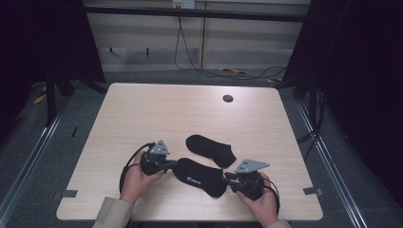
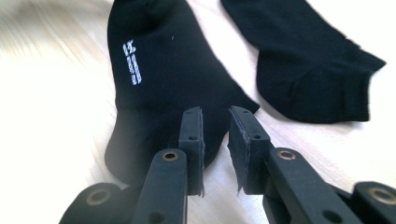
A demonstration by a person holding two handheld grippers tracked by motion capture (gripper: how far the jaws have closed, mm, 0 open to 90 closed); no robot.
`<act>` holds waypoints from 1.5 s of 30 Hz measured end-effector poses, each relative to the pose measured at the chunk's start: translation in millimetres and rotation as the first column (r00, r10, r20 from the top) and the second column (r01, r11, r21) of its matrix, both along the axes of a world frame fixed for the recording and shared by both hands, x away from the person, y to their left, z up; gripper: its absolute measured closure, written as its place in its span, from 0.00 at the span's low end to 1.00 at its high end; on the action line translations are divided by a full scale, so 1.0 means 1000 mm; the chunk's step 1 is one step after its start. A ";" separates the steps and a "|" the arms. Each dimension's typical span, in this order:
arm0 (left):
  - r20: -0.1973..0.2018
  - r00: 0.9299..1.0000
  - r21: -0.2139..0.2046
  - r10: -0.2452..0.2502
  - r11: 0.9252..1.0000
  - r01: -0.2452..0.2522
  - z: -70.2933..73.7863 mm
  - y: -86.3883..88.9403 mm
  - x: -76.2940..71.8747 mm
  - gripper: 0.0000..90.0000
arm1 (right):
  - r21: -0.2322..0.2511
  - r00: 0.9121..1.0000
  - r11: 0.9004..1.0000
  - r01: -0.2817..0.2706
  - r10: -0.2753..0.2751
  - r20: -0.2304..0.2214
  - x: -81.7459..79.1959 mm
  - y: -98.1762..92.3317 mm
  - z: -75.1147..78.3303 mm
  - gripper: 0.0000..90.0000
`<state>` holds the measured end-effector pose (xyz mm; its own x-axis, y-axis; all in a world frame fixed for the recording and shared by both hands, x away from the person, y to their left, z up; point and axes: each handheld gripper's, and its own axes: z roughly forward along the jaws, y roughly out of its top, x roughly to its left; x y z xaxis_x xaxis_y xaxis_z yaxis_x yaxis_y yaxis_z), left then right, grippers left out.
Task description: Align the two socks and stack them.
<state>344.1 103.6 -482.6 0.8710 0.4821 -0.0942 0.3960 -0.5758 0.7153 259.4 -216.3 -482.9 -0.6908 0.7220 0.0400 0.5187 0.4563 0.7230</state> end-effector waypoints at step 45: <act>0.042 0.999 -0.079 0.013 0.997 -0.010 0.040 -0.008 0.020 0.98 | 0.056 0.999 0.998 -0.013 0.015 -0.036 0.016 -0.007 0.027 0.99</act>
<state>363.8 95.7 -442.4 0.8696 0.4843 -0.0959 0.3708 -0.5123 0.7746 275.9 -223.5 -455.9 -0.6983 0.7080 0.1053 0.5390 0.4233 0.7282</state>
